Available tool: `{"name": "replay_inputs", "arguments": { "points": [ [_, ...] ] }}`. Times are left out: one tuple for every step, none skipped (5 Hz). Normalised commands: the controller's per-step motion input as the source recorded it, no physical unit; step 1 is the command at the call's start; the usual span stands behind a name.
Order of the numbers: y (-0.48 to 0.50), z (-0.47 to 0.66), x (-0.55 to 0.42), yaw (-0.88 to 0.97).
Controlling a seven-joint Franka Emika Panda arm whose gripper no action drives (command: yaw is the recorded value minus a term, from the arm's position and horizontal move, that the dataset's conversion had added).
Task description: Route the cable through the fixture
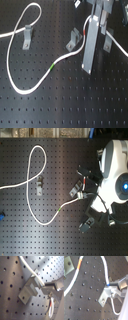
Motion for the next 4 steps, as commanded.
{"name": "replay_inputs", "arguments": {
  "points": [
    [-0.035,-0.75,-0.173,0.12],
    [-0.041,-0.63,-0.181,0.2],
    [-0.226,-0.15,-0.134,-0.2],
    [-0.133,0.0,-0.033,-0.35]
  ]
}}
